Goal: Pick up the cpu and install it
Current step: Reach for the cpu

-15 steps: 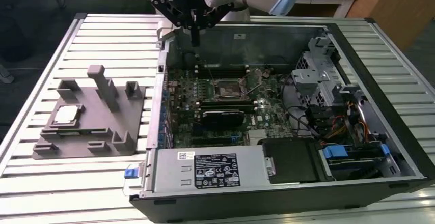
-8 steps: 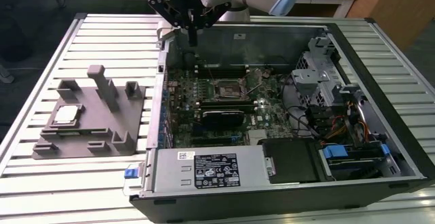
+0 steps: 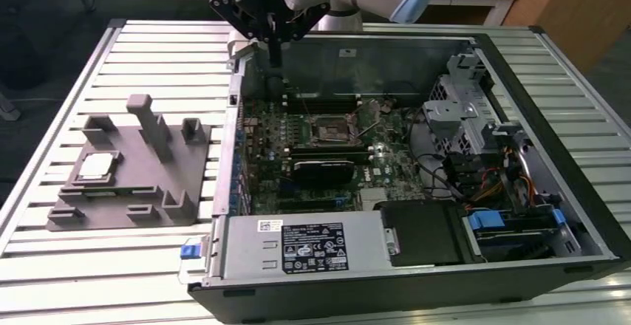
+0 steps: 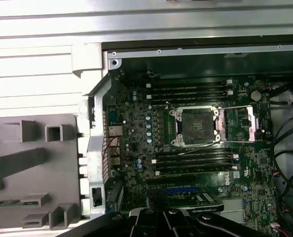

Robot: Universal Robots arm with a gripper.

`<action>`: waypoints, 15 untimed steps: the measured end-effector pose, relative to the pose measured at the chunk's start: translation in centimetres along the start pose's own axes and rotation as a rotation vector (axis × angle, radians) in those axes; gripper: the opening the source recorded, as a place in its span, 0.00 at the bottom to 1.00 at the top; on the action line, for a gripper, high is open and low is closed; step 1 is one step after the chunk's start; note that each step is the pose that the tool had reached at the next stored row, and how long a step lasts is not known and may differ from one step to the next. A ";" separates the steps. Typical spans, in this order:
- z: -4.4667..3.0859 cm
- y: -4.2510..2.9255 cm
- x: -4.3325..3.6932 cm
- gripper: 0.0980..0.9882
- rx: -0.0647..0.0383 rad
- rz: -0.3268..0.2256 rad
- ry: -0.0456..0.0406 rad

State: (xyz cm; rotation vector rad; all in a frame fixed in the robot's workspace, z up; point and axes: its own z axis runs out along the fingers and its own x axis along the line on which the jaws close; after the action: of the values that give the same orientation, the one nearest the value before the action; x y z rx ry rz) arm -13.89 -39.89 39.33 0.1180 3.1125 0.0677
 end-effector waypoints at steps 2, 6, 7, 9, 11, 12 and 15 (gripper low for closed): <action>-0.01 -0.01 0.14 0.01 0.000 0.000 0.0000; -0.01 -0.03 0.40 0.01 0.000 0.000 0.0000; -0.01 -0.03 0.46 0.01 0.000 0.000 -0.0001; -0.02 -0.04 0.60 0.01 0.000 0.000 0.0000; -0.02 -0.05 0.72 0.01 0.000 0.000 0.0000; -0.02 -0.06 0.77 0.01 0.000 0.000 -0.0001; -0.03 -0.07 0.99 0.01 0.000 0.000 0.0000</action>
State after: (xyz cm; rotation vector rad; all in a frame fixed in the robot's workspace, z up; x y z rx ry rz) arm -14.89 -39.89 39.33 0.1181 3.1125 0.0675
